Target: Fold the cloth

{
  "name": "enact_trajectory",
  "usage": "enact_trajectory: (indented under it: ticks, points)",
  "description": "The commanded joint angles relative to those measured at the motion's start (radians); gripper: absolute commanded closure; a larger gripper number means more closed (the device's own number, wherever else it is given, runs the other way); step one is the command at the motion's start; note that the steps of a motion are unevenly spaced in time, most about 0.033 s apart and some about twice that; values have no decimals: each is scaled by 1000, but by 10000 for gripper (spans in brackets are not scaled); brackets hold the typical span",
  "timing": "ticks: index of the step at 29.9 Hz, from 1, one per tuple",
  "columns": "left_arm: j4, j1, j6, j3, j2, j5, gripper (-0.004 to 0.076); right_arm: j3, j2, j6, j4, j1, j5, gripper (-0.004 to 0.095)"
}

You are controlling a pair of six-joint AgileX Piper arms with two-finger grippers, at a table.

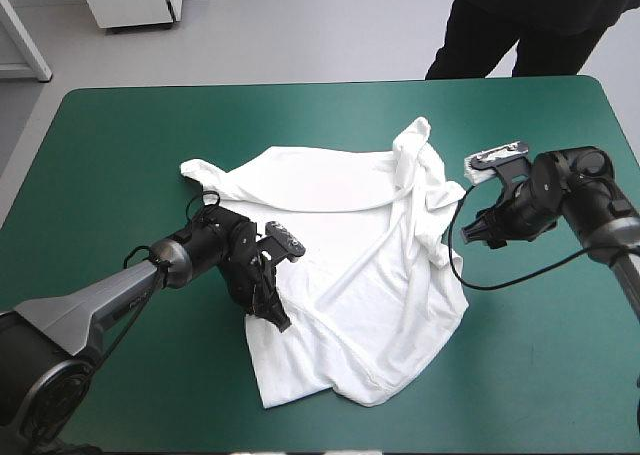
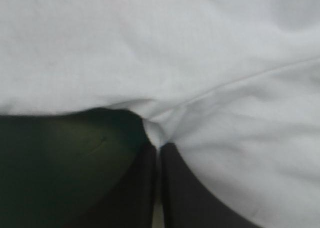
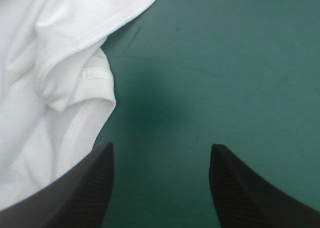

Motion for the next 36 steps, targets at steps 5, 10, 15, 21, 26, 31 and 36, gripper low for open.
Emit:
enact_trajectory:
  ticks: [5,10,15,21,26,31,36]
  points:
    - [-127,-14,0,22,14,35,746,-178,147,-11,-5,1,-59,367]
    - [-127,-14,0,19,14,52,746,-339,296,-28,46,-10,-65,367]
    - [-136,-14,0,19,14,56,746,-446,422,-49,108,-29,-65,367]
    - [-138,-14,5,16,14,56,746,-523,524,-99,179,-67,-65,367]
    - [-142,-14,22,16,14,50,746,-546,575,-132,213,-73,-68,367]
    - [-157,-14,32,16,14,46,746,-546,627,-145,259,-71,-39,367]
    - [-161,-14,38,16,14,38,746,-546,665,-151,299,-69,12,525]
